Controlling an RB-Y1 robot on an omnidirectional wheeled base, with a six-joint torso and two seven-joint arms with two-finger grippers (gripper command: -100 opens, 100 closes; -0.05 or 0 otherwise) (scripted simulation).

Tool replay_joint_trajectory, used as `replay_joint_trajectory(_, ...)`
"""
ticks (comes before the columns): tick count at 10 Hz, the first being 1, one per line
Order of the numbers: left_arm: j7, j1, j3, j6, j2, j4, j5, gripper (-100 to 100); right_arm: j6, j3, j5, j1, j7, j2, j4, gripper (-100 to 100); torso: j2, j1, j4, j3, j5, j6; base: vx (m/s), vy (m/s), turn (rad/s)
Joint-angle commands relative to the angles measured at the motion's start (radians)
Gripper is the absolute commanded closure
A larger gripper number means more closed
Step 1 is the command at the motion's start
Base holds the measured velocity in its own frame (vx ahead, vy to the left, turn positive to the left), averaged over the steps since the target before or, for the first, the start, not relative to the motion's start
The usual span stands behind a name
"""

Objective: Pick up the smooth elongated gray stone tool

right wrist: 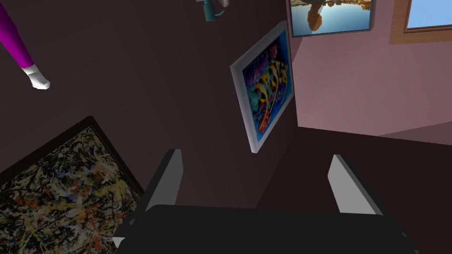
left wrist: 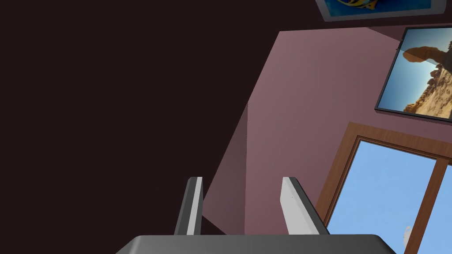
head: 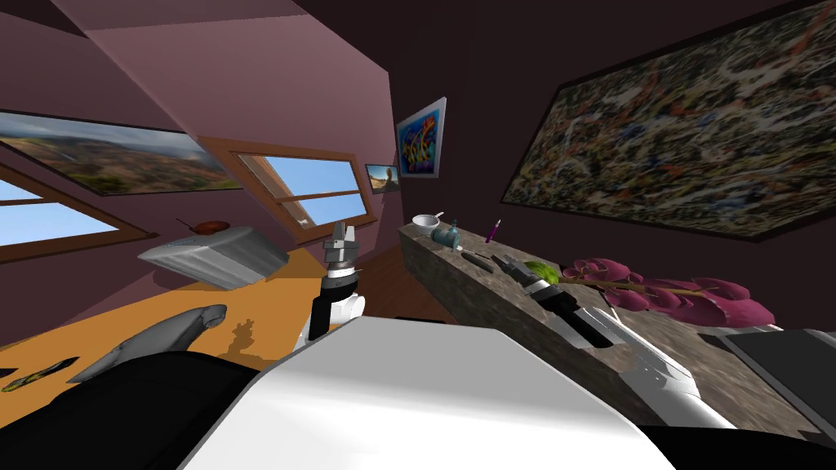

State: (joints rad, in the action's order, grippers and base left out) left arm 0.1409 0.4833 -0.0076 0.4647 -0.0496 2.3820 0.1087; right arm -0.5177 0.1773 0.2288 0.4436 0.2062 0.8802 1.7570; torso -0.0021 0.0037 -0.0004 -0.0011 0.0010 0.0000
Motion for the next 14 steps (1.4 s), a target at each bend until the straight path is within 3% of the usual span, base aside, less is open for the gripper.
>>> replay_joint_trajectory(1,0.000,0.000,0.000,0.000,0.000,0.000,0.000,0,-0.004,-0.008,0.021,0.004,0.012,0.050,-0.050,-100,0.000,0.000,0.000,0.000,0.000,0.000,0.034,0.064,0.070)
replay_joint_trajectory(6,0.000,0.000,0.000,0.000,0.000,0.000,0.000,0,-0.007,-0.030,0.062,0.017,0.033,0.198,-0.141,-100,-0.001,0.000,0.000,-0.001,0.000,0.000,0.041,0.058,0.055)
replay_joint_trajectory(7,0.000,0.000,0.000,0.000,0.000,0.000,0.000,0,-0.009,-0.045,0.083,0.025,0.042,0.232,-0.186,-100,-0.001,0.000,0.000,-0.001,0.000,0.000,0.073,0.073,0.100)
replay_joint_trajectory(8,0.000,0.000,0.000,0.000,0.000,0.000,0.000,0,-0.009,-0.045,0.083,0.025,0.042,0.254,-0.186,-100,-0.002,0.001,-0.001,-0.001,0.000,0.000,0.052,0.061,0.038)
replay_joint_trajectory(9,0.000,0.000,0.000,0.000,0.000,0.000,0.000,0,-0.012,-0.062,0.104,0.034,0.050,0.282,-0.230,-100,-0.002,0.000,0.000,-0.001,0.000,0.000,0.059,0.079,0.069)
replay_joint_trajectory(10,0.000,0.000,0.000,0.000,0.000,0.000,0.000,0,-0.012,-0.062,0.104,0.034,0.050,0.309,-0.230,-100,-0.002,0.001,0.000,-0.001,0.000,0.000,0.057,0.077,0.042)
replay_joint_trajectory(13,0.000,0.000,0.000,0.000,0.000,0.000,0.000,0,-0.021,-0.103,0.147,0.055,0.063,0.398,-0.318,-100,-0.002,0.001,-0.001,-0.002,0.000,0.000,0.071,0.067,0.078)
replay_joint_trajectory(14,0.000,0.000,0.000,0.000,0.000,0.000,0.000,0,-0.021,-0.103,0.147,0.055,0.063,0.413,-0.318,-100,-0.003,0.000,-0.001,-0.002,0.000,0.000,0.053,0.052,0.053)
